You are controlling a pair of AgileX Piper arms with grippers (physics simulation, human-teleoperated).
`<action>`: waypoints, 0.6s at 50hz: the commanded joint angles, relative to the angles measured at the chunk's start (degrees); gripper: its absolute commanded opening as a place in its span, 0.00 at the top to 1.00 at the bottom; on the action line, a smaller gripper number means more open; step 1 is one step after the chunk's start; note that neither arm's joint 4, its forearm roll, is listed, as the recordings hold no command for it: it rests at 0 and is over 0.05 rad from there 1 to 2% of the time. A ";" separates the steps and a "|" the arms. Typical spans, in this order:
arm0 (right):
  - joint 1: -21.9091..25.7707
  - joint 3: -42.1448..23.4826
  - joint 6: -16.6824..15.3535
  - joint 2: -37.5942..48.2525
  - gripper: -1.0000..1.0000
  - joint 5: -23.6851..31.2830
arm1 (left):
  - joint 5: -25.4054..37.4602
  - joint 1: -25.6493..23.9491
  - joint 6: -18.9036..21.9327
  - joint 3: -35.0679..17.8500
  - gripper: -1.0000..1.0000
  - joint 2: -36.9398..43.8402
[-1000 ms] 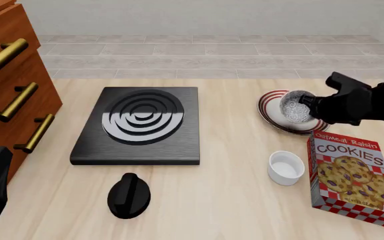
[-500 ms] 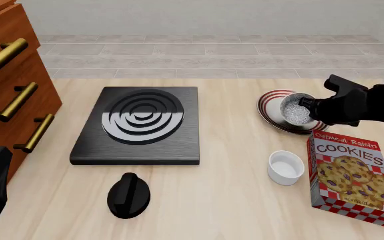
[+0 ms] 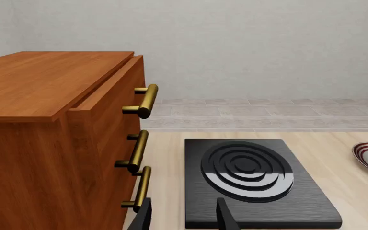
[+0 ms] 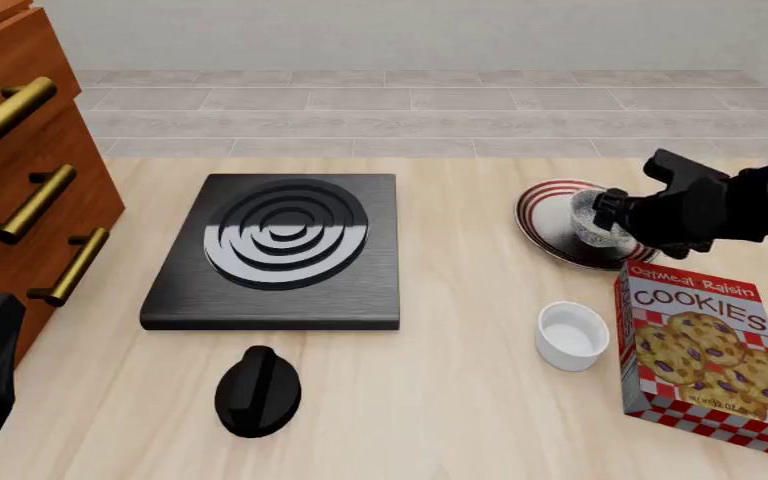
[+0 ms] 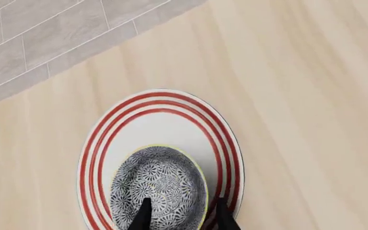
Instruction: Pick the akita bowl next to the ramekin and place it on the plate.
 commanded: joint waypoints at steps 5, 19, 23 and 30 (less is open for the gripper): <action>0.54 -0.51 0.39 0.25 0.00 0.25 | 0.00 0.00 0.00 0.00 0.00 0.00; 0.69 -1.20 0.30 -0.73 0.00 1.58 | 0.00 0.00 0.00 0.00 0.00 0.00; 0.67 -1.48 0.63 -1.94 0.00 2.42 | 0.00 0.00 0.00 0.00 0.00 0.00; 0.74 -1.27 0.95 -4.40 0.00 3.55 | 0.00 0.00 0.00 0.00 0.00 0.00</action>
